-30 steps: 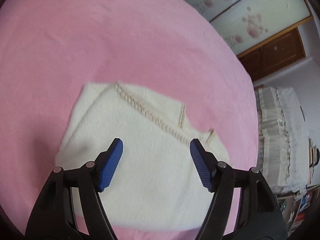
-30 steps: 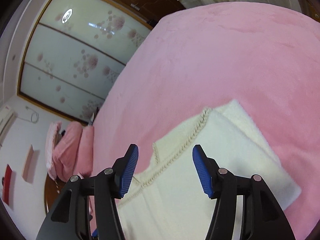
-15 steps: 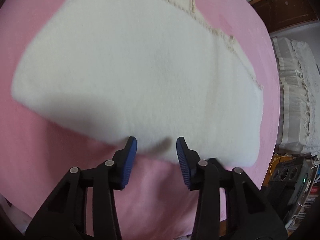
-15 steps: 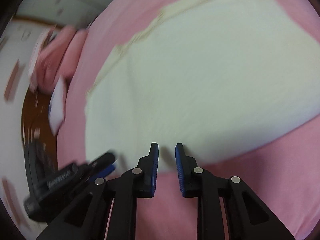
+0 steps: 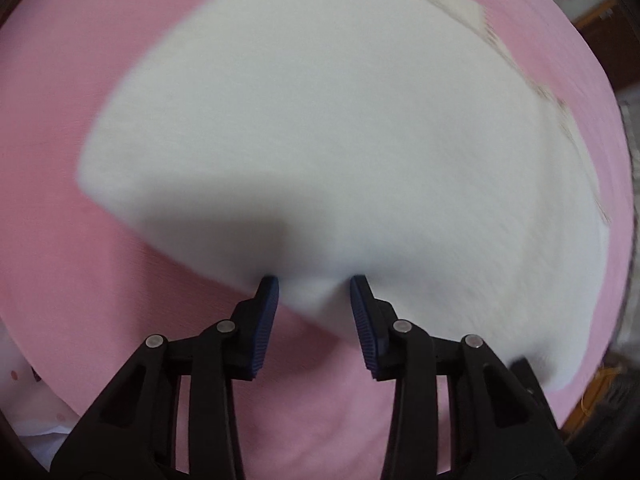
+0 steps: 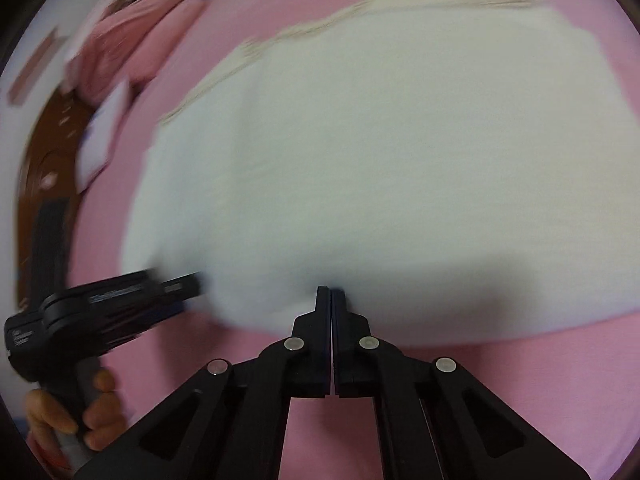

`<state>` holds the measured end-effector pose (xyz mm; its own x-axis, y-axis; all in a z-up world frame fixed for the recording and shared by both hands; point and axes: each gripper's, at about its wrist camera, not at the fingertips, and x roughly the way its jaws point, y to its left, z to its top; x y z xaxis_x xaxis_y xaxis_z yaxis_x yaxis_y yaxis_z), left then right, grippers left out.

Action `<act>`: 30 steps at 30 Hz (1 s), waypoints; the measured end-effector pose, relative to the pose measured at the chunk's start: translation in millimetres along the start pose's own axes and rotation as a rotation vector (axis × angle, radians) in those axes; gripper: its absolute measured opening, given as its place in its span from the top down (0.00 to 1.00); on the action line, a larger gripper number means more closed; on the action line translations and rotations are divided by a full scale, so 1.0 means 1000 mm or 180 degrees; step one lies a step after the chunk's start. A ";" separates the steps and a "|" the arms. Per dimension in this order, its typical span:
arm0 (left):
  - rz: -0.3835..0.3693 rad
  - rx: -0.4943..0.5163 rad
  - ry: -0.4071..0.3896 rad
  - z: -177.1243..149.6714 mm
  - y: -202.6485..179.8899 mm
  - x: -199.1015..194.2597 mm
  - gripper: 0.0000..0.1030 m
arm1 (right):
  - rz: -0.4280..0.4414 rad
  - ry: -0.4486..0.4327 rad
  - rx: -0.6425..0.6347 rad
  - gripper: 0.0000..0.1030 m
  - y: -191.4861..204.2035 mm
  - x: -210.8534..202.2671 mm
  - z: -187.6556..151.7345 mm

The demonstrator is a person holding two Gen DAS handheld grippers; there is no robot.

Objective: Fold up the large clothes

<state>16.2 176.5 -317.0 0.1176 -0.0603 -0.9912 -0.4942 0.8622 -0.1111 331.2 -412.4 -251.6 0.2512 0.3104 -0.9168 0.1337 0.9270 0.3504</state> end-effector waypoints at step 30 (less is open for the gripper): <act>-0.0985 0.1034 0.0008 -0.067 -0.063 -0.031 0.82 | 0.0859 -0.0110 0.0237 1.00 0.029 0.016 -0.006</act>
<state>-14.2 90.4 -284.2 0.2152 -0.3411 -0.9151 -0.1399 0.9166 -0.3745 333.5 -379.4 -257.1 0.3197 0.5353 -0.7818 0.1272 0.7934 0.5953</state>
